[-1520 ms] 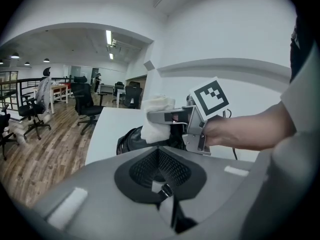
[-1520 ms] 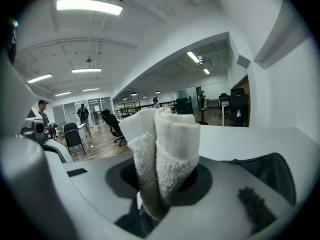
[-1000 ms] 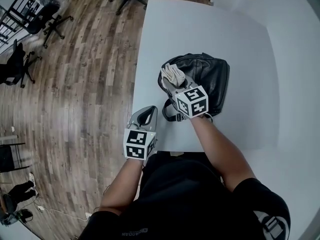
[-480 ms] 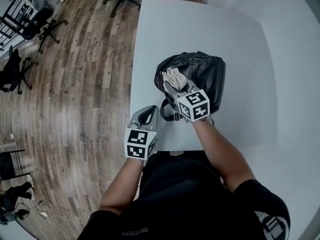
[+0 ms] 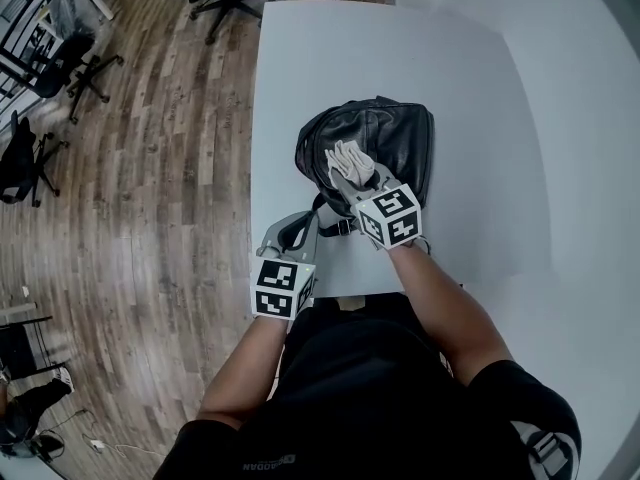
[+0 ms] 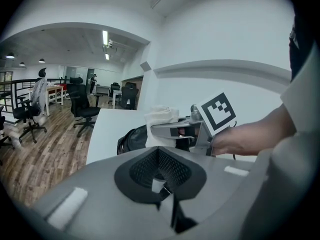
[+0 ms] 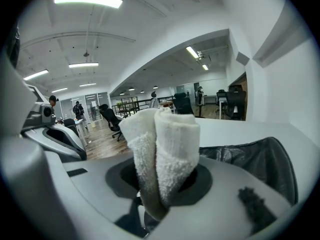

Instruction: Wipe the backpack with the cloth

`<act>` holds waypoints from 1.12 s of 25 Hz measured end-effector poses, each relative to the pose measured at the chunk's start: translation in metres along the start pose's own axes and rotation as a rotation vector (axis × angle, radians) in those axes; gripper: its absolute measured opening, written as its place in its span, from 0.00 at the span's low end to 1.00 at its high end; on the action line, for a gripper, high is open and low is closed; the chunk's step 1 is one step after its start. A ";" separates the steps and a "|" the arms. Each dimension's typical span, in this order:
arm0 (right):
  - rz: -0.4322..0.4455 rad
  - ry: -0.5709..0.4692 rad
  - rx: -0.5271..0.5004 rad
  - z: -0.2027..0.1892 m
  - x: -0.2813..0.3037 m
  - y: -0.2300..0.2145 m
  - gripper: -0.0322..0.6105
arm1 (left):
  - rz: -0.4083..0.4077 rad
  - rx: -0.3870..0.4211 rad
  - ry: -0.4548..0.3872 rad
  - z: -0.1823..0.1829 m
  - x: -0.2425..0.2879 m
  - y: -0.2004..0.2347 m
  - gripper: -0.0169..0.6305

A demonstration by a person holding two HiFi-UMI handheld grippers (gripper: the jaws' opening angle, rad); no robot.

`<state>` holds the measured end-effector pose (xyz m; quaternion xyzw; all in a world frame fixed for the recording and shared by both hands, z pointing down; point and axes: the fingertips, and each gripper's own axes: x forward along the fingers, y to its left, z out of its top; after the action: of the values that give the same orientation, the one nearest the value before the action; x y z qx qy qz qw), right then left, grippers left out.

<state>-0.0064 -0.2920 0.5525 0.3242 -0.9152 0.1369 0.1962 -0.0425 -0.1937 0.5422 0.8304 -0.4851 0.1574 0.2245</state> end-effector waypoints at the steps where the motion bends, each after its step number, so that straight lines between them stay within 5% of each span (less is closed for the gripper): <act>1: -0.006 -0.002 0.002 0.000 -0.004 -0.001 0.22 | -0.007 0.005 0.003 -0.001 0.000 -0.003 0.04; 28: -0.240 -0.114 0.079 0.004 -0.123 -0.068 0.22 | -0.139 0.095 0.005 0.010 0.020 -0.064 0.04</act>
<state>0.1245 -0.2783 0.5017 0.4460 -0.8734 0.1300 0.1460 0.0242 -0.1863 0.5293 0.8713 -0.4179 0.1662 0.1963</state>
